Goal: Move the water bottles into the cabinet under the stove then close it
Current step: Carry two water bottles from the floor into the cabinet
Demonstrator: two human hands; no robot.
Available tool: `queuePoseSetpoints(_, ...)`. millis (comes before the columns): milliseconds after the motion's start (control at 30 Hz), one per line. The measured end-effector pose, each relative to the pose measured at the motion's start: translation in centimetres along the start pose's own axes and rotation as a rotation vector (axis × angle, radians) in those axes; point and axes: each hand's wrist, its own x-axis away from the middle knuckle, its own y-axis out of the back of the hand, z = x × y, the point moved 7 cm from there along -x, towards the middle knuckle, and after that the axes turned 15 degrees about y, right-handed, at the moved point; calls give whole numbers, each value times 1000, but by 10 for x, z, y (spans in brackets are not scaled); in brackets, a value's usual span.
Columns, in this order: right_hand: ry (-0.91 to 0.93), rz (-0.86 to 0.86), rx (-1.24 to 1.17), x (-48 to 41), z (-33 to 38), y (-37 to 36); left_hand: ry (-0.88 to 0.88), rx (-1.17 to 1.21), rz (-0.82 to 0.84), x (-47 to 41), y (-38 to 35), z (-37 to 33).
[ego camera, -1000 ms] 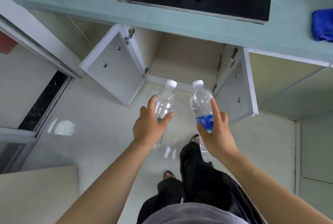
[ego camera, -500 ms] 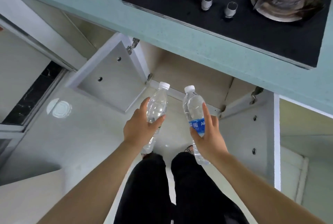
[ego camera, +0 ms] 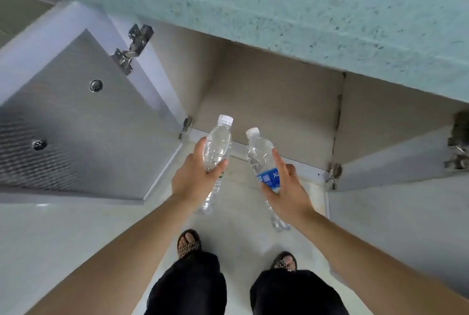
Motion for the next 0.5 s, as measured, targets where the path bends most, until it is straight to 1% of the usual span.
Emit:
queuePoseSetpoints(100, 20, -57, -24, -57, -61, -48, -22, 79, 11, -75, -55, 17)
queuePoseSetpoints(267, 84, -116, 33, -158, -171, -131, -120, 191, -42, -187, -142, 39)
queuePoseSetpoints(367, 118, -158, 90, -212, -221, -167, -200, 238, -97, -243, -175, 47)
queuePoseSetpoints(500, 130, -244, 206, -262, -262, -191, -236, 327, -132, -297, -200, 58)
